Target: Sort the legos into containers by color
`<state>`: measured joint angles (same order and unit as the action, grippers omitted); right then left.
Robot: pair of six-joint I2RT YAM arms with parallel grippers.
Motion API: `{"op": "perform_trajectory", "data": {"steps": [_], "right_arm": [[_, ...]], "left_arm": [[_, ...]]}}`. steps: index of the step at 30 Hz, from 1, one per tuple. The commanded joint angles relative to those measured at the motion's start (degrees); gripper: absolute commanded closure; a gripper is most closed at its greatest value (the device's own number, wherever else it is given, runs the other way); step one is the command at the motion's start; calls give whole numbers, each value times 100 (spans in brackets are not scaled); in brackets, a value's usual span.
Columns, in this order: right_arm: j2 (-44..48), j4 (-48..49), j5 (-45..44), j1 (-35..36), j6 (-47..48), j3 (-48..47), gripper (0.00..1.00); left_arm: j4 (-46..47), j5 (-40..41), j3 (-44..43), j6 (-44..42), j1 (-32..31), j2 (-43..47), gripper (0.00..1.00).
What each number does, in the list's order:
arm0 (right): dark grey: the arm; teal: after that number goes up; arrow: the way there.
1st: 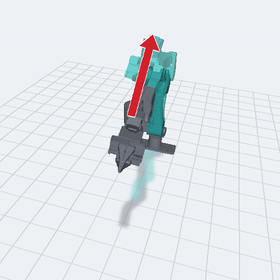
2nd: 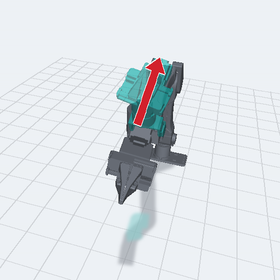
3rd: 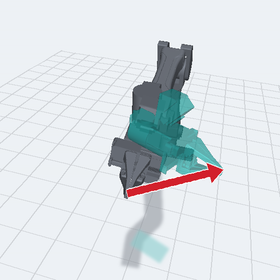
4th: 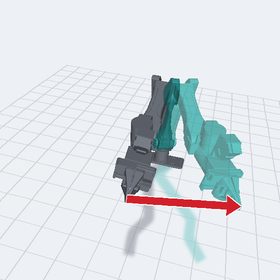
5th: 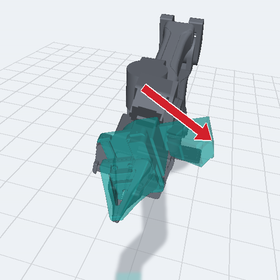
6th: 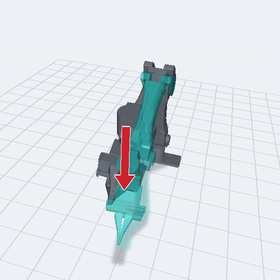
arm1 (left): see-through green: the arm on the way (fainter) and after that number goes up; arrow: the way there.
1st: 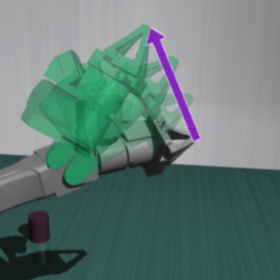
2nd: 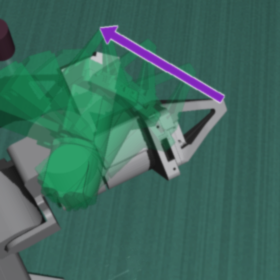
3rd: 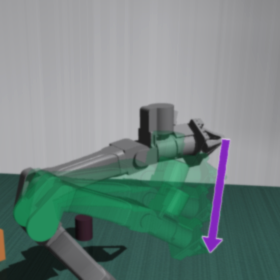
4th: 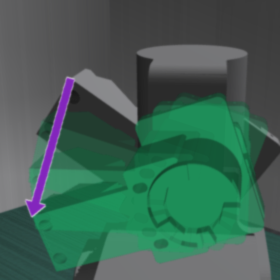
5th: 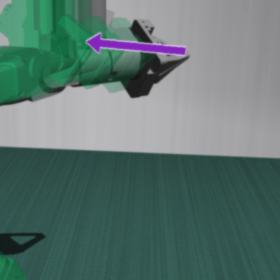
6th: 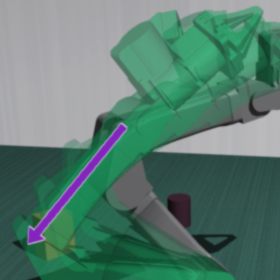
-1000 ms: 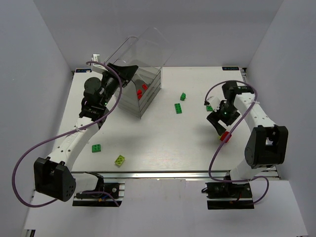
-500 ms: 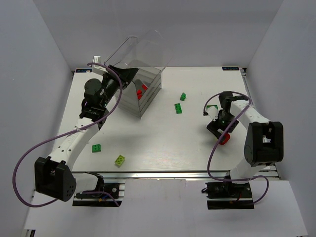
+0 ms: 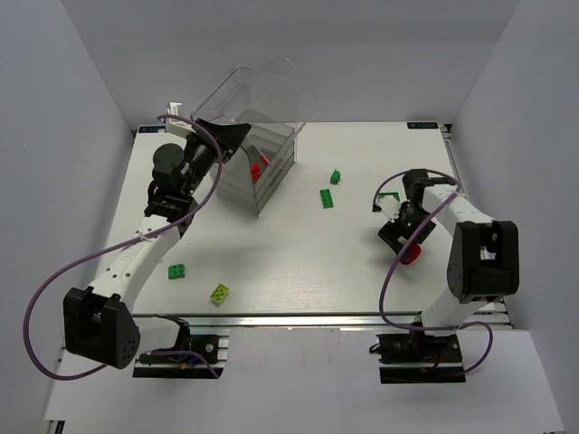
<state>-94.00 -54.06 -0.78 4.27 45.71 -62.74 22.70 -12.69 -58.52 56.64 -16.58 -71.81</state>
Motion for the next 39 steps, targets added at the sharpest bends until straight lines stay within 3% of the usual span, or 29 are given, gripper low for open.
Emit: {"op": "perform_trajectory", "data": {"steps": [1, 25, 35, 39], "right_arm": [[197, -122, 403, -40, 122, 147, 11], [-66, 1179, 121, -32, -282, 860, 13], [-84, 942, 736, -40, 226, 659, 50], [-189, 801, 1088, -5, 271, 272, 55]], "left_arm": [[305, -102, -133, 14, 23, 123, 67], [270, -111, -54, 49, 23, 159, 67], [139, -155, -37, 40, 23, 194, 67], [-19, -155, 78, 40, 23, 273, 65]]}}
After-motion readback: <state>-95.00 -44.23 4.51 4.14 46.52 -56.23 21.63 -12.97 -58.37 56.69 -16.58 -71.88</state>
